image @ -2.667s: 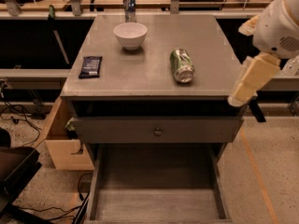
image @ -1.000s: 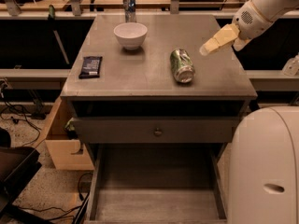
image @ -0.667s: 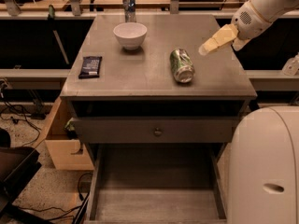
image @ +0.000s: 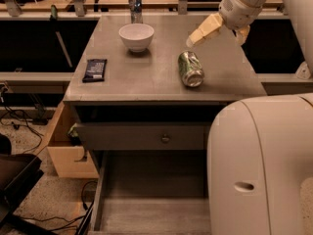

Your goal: Place green can upright

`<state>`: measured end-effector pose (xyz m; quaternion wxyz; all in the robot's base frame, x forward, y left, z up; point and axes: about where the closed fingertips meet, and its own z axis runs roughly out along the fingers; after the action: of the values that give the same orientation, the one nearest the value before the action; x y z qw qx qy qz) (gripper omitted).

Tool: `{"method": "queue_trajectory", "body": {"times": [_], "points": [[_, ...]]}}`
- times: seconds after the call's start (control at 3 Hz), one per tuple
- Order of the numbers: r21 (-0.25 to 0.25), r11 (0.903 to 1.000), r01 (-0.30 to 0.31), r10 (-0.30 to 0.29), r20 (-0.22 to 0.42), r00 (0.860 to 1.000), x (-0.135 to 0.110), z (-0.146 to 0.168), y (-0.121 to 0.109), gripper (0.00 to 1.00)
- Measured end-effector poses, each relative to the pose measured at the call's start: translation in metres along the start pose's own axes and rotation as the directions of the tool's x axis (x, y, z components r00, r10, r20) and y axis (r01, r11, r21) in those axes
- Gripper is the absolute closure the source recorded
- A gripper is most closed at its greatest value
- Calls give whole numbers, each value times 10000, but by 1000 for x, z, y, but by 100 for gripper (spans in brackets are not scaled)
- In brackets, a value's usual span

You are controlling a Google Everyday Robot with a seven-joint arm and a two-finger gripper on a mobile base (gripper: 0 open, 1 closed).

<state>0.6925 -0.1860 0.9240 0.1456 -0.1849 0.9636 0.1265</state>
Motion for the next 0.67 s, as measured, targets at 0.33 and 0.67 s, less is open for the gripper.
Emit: {"method": "queue_trajectory", "body": {"times": [0.33, 0.67], "points": [[1089, 9927, -520, 568, -414, 9975, -17, -4, 17, 0], [1748, 9801, -936, 1066, -664, 9921, -26, 0, 24, 0]]}}
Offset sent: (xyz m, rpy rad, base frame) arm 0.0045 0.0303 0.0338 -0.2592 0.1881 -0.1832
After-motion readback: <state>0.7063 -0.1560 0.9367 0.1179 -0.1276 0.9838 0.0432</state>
